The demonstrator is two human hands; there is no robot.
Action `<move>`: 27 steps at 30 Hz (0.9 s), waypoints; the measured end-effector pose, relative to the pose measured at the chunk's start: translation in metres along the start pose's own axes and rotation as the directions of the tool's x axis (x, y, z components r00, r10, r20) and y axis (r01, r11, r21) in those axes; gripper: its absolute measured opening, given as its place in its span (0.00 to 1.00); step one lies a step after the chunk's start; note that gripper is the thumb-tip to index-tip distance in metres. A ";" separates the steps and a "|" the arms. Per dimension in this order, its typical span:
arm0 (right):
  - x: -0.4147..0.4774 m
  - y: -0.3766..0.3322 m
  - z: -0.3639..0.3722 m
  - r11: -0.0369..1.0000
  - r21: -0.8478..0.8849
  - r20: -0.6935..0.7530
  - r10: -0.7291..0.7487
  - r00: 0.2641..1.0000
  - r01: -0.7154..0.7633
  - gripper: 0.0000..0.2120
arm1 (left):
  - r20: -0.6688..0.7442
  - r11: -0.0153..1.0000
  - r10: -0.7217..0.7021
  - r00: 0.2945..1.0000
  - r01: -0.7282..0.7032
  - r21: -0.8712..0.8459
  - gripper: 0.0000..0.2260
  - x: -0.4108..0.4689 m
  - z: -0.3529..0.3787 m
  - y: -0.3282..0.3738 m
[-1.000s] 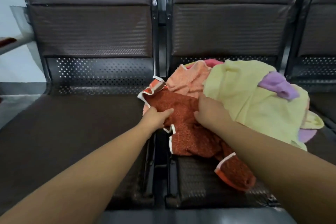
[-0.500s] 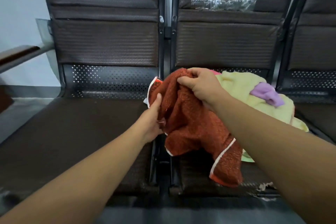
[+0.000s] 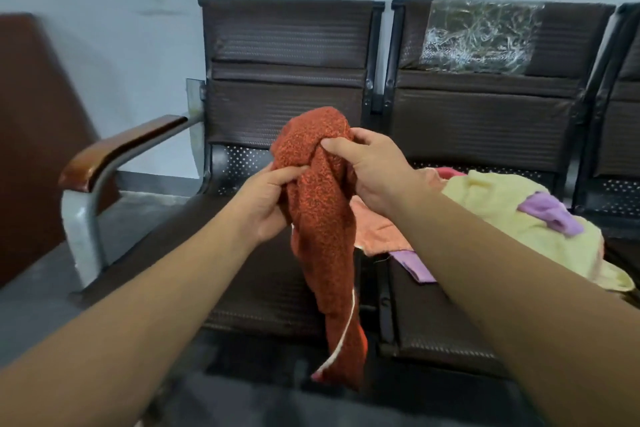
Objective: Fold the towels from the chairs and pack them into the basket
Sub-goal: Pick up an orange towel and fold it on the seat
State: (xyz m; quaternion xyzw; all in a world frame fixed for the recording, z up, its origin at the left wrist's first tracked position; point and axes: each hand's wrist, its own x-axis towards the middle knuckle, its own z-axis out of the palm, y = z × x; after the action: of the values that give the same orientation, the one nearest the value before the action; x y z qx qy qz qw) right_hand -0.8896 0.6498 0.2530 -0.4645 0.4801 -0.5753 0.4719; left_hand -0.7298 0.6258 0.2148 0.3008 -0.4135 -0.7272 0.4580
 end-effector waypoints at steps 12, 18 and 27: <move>-0.007 0.066 0.049 0.808 0.366 0.247 0.393 0.886 -0.461 0.12 | -0.324 0.983 -0.182 0.928 0.175 -0.051 0.14 -0.028 -0.064 -0.005; -0.008 0.085 0.063 0.831 -0.028 0.281 0.540 0.794 -0.555 0.12 | -0.381 0.982 -0.189 0.905 0.185 -0.047 0.10 -0.024 -0.078 -0.002; -0.012 0.073 0.071 0.810 0.020 0.384 0.535 0.753 -0.586 0.22 | 0.024 0.941 -0.230 0.973 0.216 0.262 0.21 -0.040 -0.094 0.001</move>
State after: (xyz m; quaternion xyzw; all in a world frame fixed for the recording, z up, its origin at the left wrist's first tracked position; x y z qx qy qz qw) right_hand -0.8106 0.6467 0.1872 -0.3621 0.4612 -0.3439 0.7334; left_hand -0.6370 0.6314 0.1730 0.3826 -0.4800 -0.7224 0.3185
